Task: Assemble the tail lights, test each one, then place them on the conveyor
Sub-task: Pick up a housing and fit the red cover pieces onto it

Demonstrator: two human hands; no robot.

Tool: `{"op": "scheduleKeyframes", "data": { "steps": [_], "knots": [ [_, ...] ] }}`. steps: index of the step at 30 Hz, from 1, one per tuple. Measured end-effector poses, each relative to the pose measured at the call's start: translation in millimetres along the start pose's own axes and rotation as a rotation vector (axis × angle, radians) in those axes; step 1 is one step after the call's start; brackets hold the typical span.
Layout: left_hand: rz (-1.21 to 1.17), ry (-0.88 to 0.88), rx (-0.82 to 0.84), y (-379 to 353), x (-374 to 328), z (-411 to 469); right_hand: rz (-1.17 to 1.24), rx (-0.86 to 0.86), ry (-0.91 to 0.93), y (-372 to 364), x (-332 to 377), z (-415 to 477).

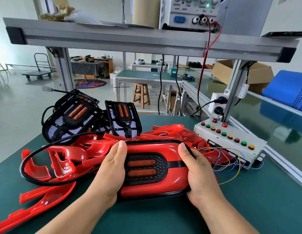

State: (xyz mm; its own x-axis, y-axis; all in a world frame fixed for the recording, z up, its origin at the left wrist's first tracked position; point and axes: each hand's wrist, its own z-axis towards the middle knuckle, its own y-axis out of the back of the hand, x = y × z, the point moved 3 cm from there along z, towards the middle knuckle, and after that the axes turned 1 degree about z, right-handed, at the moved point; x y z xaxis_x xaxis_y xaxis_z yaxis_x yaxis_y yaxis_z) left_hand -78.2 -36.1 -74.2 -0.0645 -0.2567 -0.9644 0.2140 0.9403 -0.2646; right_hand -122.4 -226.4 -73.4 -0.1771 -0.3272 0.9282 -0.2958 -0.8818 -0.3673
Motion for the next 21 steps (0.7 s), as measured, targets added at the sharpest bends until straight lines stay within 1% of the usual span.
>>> {"op": "scheduleKeyframes", "data": {
  "steps": [3, 6, 13, 16, 18, 21],
  "knots": [
    [-0.084, 0.020, 0.018, -7, -5, -2, 0.028, -0.008, 0.001, 0, -1, 0],
    [-0.116, 0.001, 0.008, -9, -8, -2, 0.056, -0.006, -0.001, 0, -1, 1],
    [-0.063, 0.059, 0.025, -10, -10, -2, 0.052, -0.011, -0.067, -1, -2, 0],
    [-0.044, 0.129, 0.063, -9, -11, -2, 0.061, -0.011, -0.097, -3, -1, 1],
    [-0.043, 0.206, 0.094, -8, -10, -4, 0.072, -0.009, -0.128, -2, -1, 2],
    [-0.082, 0.266, 0.137, -9, -11, -5, 0.133, -0.027, -0.225, 1, -1, 4]
  ]
}}
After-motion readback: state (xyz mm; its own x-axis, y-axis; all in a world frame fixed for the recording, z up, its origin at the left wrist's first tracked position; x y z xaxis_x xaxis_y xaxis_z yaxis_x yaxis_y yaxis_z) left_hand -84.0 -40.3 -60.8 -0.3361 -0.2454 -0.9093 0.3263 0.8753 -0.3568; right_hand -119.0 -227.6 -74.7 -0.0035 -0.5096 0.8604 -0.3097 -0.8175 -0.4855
